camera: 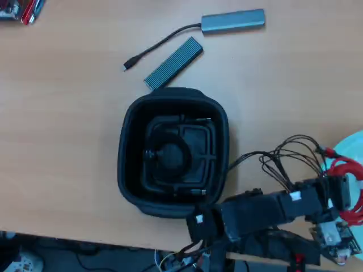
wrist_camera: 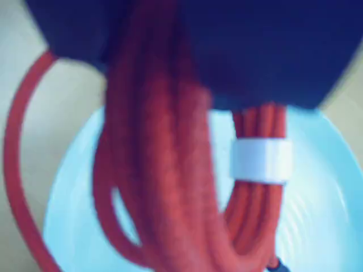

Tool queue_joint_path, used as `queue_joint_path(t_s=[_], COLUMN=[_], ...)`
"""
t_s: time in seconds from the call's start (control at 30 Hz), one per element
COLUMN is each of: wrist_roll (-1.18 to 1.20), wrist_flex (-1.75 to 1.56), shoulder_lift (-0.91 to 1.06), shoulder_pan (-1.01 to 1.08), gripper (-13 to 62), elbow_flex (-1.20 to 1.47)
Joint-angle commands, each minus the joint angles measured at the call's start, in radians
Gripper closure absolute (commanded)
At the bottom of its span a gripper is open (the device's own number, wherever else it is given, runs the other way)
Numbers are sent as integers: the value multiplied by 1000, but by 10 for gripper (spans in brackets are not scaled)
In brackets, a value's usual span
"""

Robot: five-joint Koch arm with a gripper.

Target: Put a black charging cable in a black bowl and put a red charging cable in a green bowl

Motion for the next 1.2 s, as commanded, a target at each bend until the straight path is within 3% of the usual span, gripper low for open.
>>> queue_joint_path(t_s=[0.0, 0.63, 1.0, 1.17], wrist_roll=[-2, -8, 5, 5], wrist_flex=[-14, -339, -396, -402], shoulder_lift=[-31, -198, -198, -196], shoulder_pan=[25, 92, 118, 114], gripper=[565, 545, 222, 153], elbow_flex=[-54, -37, 75, 72])
